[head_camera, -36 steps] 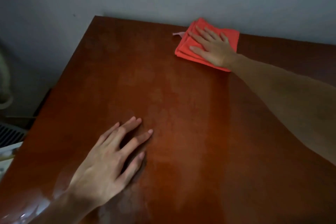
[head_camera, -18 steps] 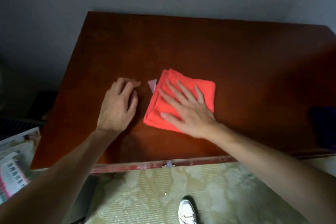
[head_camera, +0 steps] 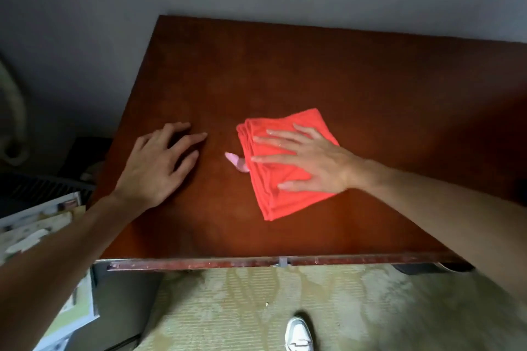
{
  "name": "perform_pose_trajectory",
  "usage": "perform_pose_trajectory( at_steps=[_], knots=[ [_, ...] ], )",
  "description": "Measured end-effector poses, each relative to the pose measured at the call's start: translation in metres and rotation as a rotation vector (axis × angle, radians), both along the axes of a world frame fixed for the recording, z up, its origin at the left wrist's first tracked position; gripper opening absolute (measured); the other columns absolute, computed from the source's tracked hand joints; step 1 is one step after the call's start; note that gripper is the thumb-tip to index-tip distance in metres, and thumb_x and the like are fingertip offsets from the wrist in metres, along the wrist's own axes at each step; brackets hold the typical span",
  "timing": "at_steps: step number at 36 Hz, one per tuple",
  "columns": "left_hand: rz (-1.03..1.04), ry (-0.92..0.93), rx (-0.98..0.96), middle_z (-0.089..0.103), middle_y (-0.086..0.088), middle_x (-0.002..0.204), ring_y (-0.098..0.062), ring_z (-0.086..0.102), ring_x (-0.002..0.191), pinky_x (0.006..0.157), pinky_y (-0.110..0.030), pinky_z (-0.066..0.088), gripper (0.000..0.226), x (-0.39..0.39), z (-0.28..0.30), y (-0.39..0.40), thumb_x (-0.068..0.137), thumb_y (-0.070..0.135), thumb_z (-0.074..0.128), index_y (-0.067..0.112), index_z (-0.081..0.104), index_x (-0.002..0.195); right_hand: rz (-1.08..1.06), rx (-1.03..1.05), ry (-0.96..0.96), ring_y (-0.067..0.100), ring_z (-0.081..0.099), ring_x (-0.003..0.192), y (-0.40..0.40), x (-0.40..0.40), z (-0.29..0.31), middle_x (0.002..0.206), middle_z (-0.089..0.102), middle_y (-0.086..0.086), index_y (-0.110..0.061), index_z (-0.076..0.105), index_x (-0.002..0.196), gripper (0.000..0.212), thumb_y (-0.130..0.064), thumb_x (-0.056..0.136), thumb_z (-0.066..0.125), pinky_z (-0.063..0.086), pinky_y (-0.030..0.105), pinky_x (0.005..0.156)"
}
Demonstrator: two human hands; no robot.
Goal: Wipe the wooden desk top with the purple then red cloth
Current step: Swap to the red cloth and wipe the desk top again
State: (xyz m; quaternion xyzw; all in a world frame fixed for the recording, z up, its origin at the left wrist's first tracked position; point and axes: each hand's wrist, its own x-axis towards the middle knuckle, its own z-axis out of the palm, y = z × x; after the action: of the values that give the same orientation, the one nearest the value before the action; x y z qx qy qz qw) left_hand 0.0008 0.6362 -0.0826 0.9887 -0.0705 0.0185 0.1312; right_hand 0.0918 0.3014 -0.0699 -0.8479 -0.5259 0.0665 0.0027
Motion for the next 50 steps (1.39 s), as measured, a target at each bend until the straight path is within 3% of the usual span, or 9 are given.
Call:
perform_pose_trajectory(
  at_steps=[6, 20, 28, 36, 44, 47, 50],
  knots=[
    [-0.003, 0.018, -0.039, 0.039, -0.002, 0.158, -0.018, 0.027, 0.151, 0.12, -0.036, 0.016, 0.053, -0.004, -0.001, -0.002, 0.104, 0.053, 0.025, 0.036, 0.044, 0.151, -0.112, 0.0, -0.02, 0.013, 0.002, 0.16, 0.021, 0.093, -0.001, 0.173, 0.005, -0.014, -0.052, 0.011, 0.16, 0.067, -0.073, 0.098, 0.025, 0.011, 0.055, 0.126],
    [-0.007, 0.093, -0.043, 0.029, 0.011, 0.162, -0.009, 0.019, 0.154, 0.124, -0.033, 0.01, 0.047, 0.005, 0.0, 0.002, 0.106, 0.05, 0.028, 0.045, 0.037, 0.153, -0.294, 0.072, -0.009, 0.014, 0.01, 0.159, 0.074, 0.279, 0.0, 0.172, 0.011, -0.018, -0.055, 0.016, 0.158, 0.072, -0.08, 0.09, 0.016, 0.011, 0.053, 0.124],
    [-0.001, 0.066, -0.043, 0.026, 0.013, 0.164, -0.007, 0.018, 0.154, 0.125, -0.028, 0.007, 0.047, 0.008, 0.0, 0.003, 0.106, 0.05, 0.031, 0.046, 0.036, 0.153, -0.455, 0.089, -0.024, 0.018, 0.009, 0.159, 0.098, 0.315, 0.0, 0.172, 0.011, -0.013, -0.052, 0.016, 0.159, 0.066, -0.074, 0.098, 0.028, 0.007, 0.055, 0.126],
    [-0.009, 0.051, -0.058, 0.028, 0.008, 0.164, -0.007, 0.013, 0.155, 0.126, -0.029, 0.003, 0.048, 0.009, -0.008, 0.006, 0.106, 0.056, 0.024, 0.048, 0.033, 0.153, -0.597, 0.051, 0.007, 0.018, -0.002, 0.16, 0.107, 0.271, -0.006, 0.174, 0.0, -0.008, -0.05, 0.008, 0.161, 0.063, -0.07, 0.103, 0.021, 0.0, 0.06, 0.125],
    [-0.007, -0.02, -0.135, 0.036, 0.005, 0.157, -0.011, 0.024, 0.151, 0.119, -0.028, 0.012, 0.053, 0.011, -0.005, 0.006, 0.103, 0.056, 0.029, 0.039, 0.039, 0.152, -0.568, 0.052, 0.031, 0.017, -0.007, 0.16, 0.109, 0.132, -0.008, 0.174, -0.004, -0.009, -0.05, 0.002, 0.161, 0.065, -0.069, 0.101, 0.02, -0.003, 0.059, 0.125],
    [0.034, -0.028, -0.206, 0.038, 0.002, 0.153, -0.017, 0.035, 0.145, 0.114, -0.029, 0.022, 0.056, 0.011, -0.006, 0.006, 0.101, 0.054, 0.033, 0.032, 0.039, 0.152, -0.53, 0.062, 0.027, 0.017, -0.007, 0.16, 0.108, 0.065, -0.009, 0.174, -0.003, -0.009, -0.049, 0.002, 0.161, 0.074, -0.075, 0.093, 0.01, -0.001, 0.059, 0.125],
    [0.115, -0.075, -0.321, 0.041, -0.004, 0.146, -0.024, 0.044, 0.134, 0.108, -0.04, 0.036, 0.056, 0.007, -0.003, 0.007, 0.099, 0.05, 0.04, 0.022, 0.046, 0.148, -0.492, 0.058, 0.03, 0.017, -0.008, 0.16, 0.107, 0.002, -0.008, 0.174, -0.004, -0.009, -0.047, 0.002, 0.162, 0.077, -0.074, 0.091, 0.006, 0.001, 0.058, 0.124]
  ],
)
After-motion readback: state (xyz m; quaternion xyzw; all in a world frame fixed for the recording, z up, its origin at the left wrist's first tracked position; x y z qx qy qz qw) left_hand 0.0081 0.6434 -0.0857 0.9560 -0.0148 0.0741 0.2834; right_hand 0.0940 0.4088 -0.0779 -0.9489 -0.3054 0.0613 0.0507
